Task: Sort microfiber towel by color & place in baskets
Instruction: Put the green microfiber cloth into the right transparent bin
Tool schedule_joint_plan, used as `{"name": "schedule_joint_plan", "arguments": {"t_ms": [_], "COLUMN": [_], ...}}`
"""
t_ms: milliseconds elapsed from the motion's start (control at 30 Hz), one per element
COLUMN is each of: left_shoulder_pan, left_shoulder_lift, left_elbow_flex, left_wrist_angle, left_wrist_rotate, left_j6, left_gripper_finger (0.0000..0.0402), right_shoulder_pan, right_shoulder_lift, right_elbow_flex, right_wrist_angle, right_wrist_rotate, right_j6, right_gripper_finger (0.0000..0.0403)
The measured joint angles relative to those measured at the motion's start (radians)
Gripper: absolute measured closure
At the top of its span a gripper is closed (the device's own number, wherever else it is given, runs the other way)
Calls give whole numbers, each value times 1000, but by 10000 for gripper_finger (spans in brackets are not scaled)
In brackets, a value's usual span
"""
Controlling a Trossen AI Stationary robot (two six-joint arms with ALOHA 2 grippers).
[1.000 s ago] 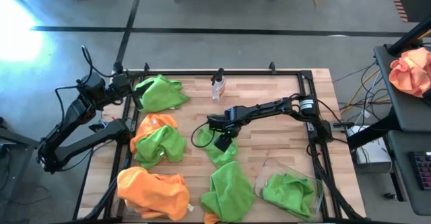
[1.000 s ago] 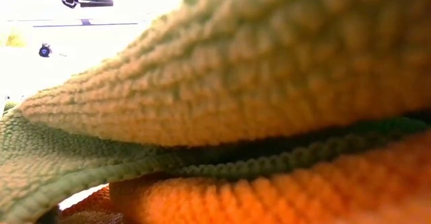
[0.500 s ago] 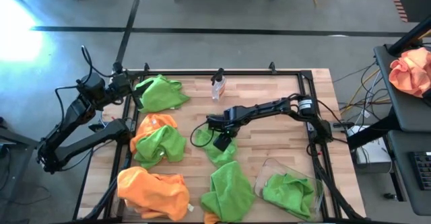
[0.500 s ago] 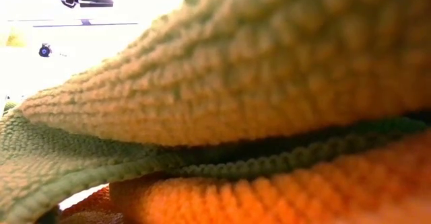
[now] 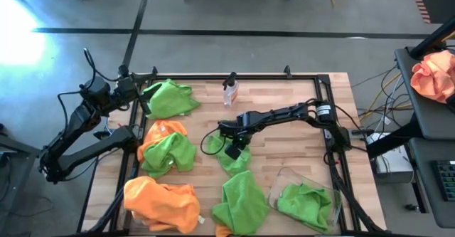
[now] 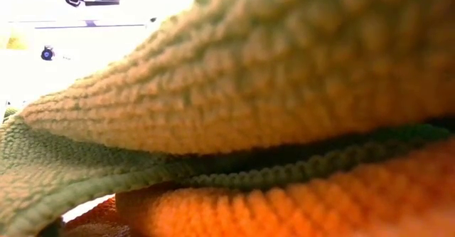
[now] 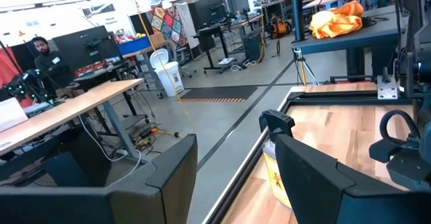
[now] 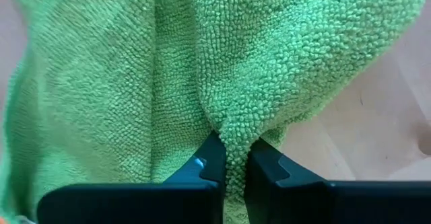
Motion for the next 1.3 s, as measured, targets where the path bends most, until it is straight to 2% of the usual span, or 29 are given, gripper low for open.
{"name": "schedule_joint_plan", "arguments": {"t_ms": [233,433,700,833,967,1100,1300], "left_shoulder_pan": [0,0,0,0,0,0,0], "left_shoulder_lift": [0,0,0,0,0,0,0], "left_elbow_flex": [0,0,0,0,0,0,0], "left_wrist_angle": [0,5,37,43,43,43,48], "left_wrist_rotate": [0,1,1,2,2,2,2], "left_j6": [-1,-66,-227,-280,-311,-327,-337], "left_gripper_finger": [216,216,216,216,216,216,216], "right_shoulder_pan": [0,0,9,16,20,23,31], "right_shoulder_lift": [-3,-4,-5,-28,-97,-191,-327], "right_elbow_flex": [92,216,442,527,547,532,460], "right_wrist_angle": [-40,-187,-612,-710,-697,-709,-710], "right_wrist_rotate": [2,21,276,355,366,467,525], "right_j6": [2,-44,-91,-92,-103,-31,107], "right_gripper_finger": [380,380,380,380,380,380,380]}}
